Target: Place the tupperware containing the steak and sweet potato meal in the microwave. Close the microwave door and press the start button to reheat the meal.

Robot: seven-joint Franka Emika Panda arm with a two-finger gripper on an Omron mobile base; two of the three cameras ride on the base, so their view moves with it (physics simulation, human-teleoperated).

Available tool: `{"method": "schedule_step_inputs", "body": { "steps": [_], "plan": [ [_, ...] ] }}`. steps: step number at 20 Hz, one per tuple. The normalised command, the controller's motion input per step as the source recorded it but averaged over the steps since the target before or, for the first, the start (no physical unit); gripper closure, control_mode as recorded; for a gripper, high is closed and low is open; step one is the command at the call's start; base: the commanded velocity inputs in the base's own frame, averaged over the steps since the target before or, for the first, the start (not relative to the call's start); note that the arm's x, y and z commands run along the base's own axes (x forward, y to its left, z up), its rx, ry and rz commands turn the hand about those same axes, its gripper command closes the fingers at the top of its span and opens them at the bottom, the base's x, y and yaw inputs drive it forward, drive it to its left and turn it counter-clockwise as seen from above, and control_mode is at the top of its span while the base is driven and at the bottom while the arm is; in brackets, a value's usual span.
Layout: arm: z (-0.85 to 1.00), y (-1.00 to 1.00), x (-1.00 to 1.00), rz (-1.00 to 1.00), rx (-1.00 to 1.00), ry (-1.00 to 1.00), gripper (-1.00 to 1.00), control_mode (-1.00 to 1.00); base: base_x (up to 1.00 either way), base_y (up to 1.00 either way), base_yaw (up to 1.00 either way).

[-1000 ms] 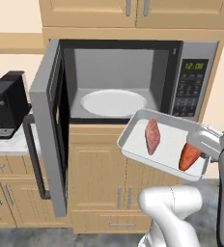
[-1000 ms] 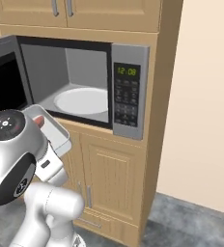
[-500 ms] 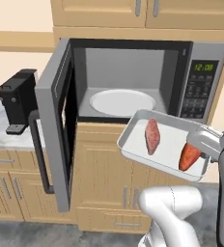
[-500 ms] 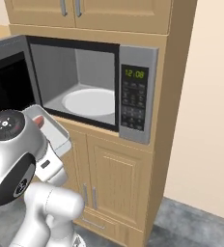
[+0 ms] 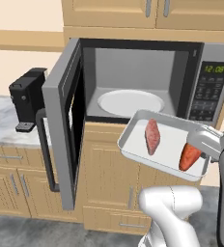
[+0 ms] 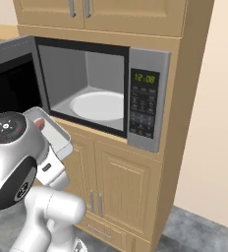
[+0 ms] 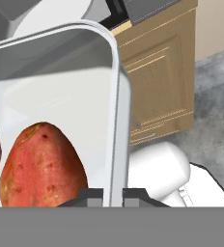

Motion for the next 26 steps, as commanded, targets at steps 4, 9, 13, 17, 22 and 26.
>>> {"method": "schedule_step_inputs", "body": {
  "steps": [4, 9, 13, 17, 22, 26],
  "plan": [
    [0.00, 0.00, 0.00, 0.00, 0.00, 0.00, 1.00, 1.00, 0.26, 0.28, 0.10],
    [0.00, 0.00, 0.00, 0.00, 0.00, 0.00, 1.00, 1.00, 0.26, 0.29, 0.07],
    [0.00, 0.00, 0.00, 0.00, 0.00, 0.00, 1.00, 1.00, 0.17, 0.09, 0.00],
    [0.00, 0.00, 0.05, 0.00, 0.00, -0.03, 1.00, -1.00, 0.02, 0.00, 0.00],
    [0.00, 0.00, 0.14, -0.01, 0.00, 0.00, 1.00, -1.00, 0.00, 0.00, 0.00],
    [0.00, -0.04, 0.20, -0.06, 0.00, 0.00, 1.00, -1.00, 0.00, 0.00, 0.00]
  ]
}}
